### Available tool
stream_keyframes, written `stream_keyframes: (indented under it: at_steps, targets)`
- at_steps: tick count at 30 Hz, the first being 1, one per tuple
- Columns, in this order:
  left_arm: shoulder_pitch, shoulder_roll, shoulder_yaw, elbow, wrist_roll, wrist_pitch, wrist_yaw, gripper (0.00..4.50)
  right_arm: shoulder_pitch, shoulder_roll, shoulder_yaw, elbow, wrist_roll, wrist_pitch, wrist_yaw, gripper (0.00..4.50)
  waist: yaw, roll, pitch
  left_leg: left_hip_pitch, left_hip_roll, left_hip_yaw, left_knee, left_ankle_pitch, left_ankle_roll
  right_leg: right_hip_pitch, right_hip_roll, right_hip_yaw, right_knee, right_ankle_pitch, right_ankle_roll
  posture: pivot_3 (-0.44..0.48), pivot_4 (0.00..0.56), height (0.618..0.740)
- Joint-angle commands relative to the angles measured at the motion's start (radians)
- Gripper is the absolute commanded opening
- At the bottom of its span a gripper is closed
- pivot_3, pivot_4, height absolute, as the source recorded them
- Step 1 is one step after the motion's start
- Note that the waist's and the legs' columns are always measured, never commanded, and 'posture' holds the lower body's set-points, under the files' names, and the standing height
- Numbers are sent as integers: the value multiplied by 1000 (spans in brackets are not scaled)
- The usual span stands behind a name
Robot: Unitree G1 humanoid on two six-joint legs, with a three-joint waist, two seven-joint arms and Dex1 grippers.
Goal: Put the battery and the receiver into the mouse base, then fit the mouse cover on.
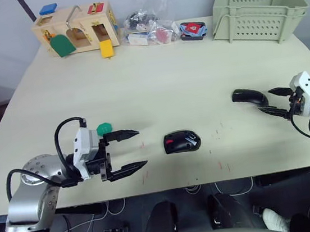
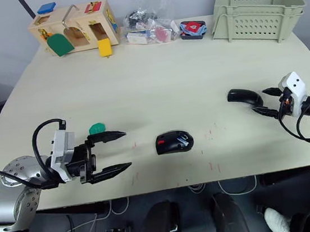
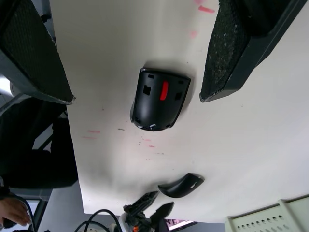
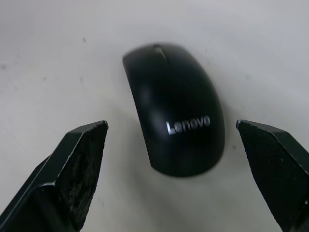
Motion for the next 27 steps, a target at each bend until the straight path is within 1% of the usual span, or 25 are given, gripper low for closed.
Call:
stream_keyframes:
  at_steps: [1,5,8,13,27]
  targets:
    - [8,14,46,-53,-33,18,29,4439,-48,-30,-4,46,-24,-1,-4,4500,-5,0,0,0,0,0,0,0,0,0,0,0,0,0,0,0,150,740]
    - [38,7,80,-72,-46,30,64,4439,-60,-14,-12,39,-29,6,-27,4500,-11,0,1,0,0,0,0,0,0,0,0,0,0,0,0,0,150,740]
    - [62,-1,85,-96,-57,39,84,4439,-66,-11,-7,45,-38,-4,-29,4500,-11,0,1,0,0,0,0,0,0,0,0,1,0,0,0,0,150,740]
    - [70,-6,96,-116,-95,61,106,4439,-96,-16,2,69,-57,-11,-20,4500,-10,1,1,0,0,1,0,0,0,0,0,1,0,0,0,0,150,740]
    - [142,-32,143,-196,-138,67,183,4439,-161,0,42,121,-101,6,23,4500,-10,1,2,0,0,2,0,0,0,-1,0,2,0,0,0,0,150,740]
